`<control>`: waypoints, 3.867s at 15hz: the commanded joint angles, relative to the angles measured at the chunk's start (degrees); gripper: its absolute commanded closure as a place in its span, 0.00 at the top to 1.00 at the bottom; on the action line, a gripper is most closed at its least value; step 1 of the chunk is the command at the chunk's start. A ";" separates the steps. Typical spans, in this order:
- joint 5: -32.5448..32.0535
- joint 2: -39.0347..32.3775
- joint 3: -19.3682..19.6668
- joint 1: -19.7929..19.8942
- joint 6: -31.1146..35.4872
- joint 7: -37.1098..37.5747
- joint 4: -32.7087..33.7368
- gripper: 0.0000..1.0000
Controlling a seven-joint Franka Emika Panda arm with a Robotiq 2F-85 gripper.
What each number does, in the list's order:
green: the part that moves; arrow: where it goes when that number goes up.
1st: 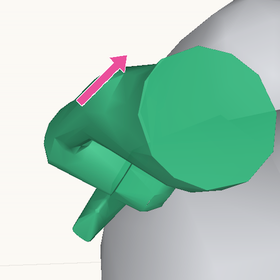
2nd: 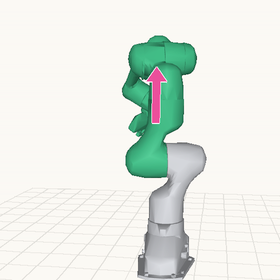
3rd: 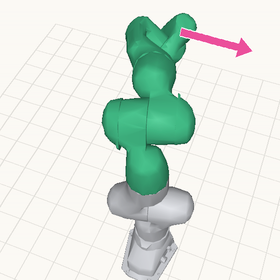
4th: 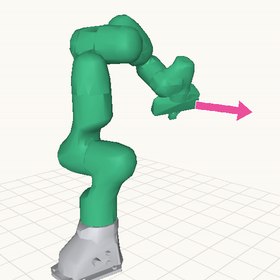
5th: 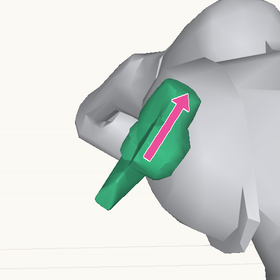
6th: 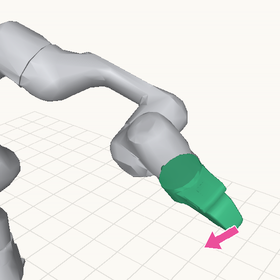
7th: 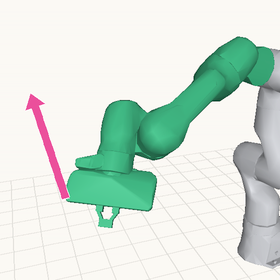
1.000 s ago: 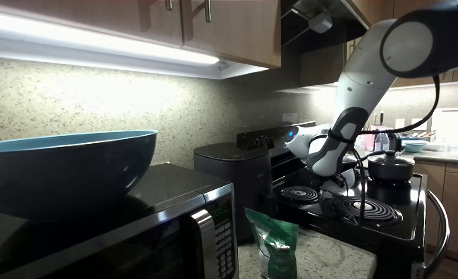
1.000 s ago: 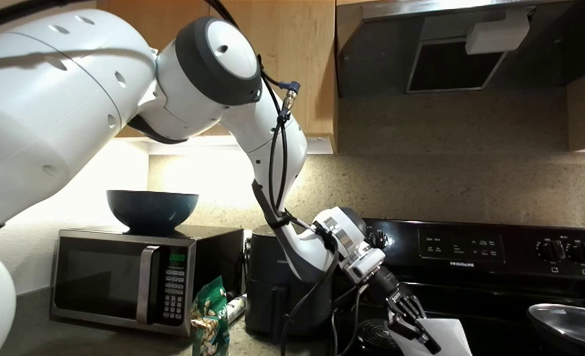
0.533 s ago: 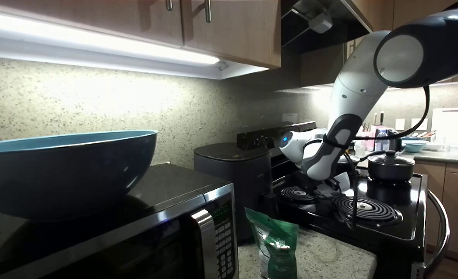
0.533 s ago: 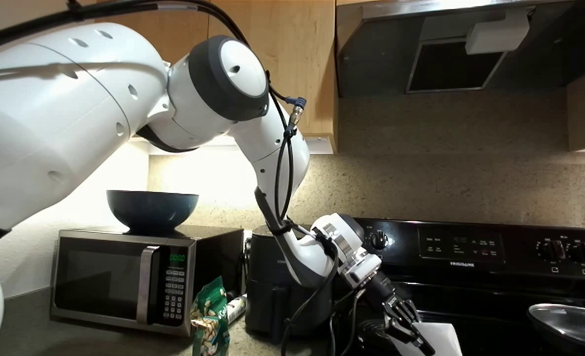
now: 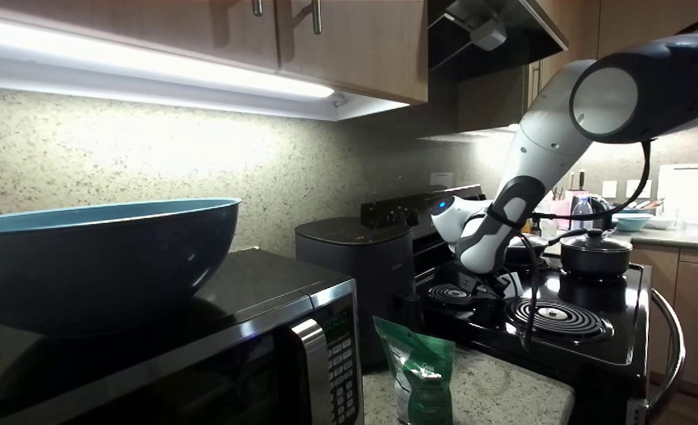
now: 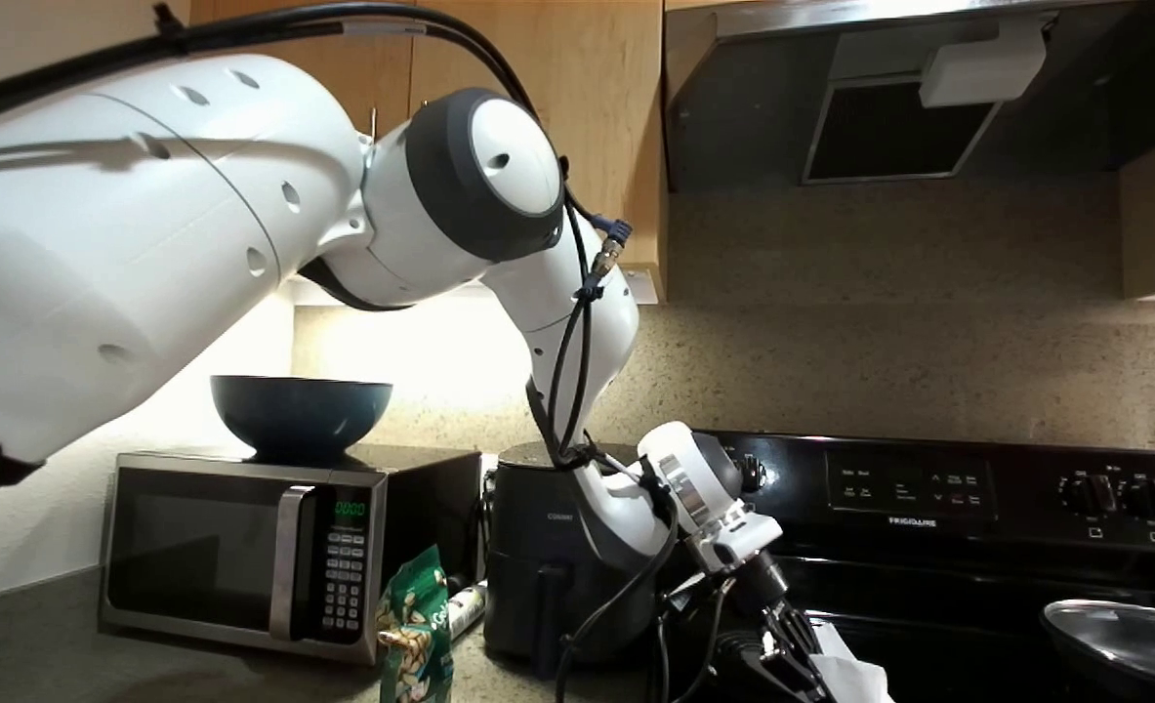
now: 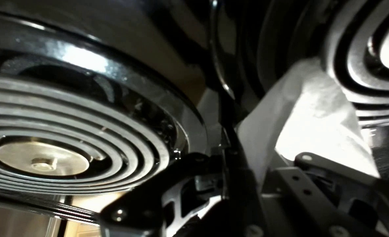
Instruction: Pick up the wipe and clean the left part of the stove
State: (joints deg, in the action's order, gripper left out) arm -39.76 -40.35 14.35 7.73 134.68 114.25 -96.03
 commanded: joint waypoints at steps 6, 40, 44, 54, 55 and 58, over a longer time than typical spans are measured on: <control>-2.31 -12.63 7.97 -4.30 -1.76 2.31 14.35 0.08; 31.62 -9.36 13.25 -7.64 12.51 -42.07 11.89 0.08; 26.39 -6.50 20.13 -14.00 4.63 -35.19 5.16 0.08; 30.83 9.52 5.38 -8.55 -12.52 -41.49 -4.94 0.08; 32.32 10.35 3.63 -7.39 -14.10 -42.35 -5.22 0.08; 36.50 12.11 0.59 -5.04 -20.45 -43.16 -5.33 0.08</control>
State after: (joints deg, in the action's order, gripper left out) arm -6.71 -31.84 17.92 -0.22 118.90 73.43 -98.90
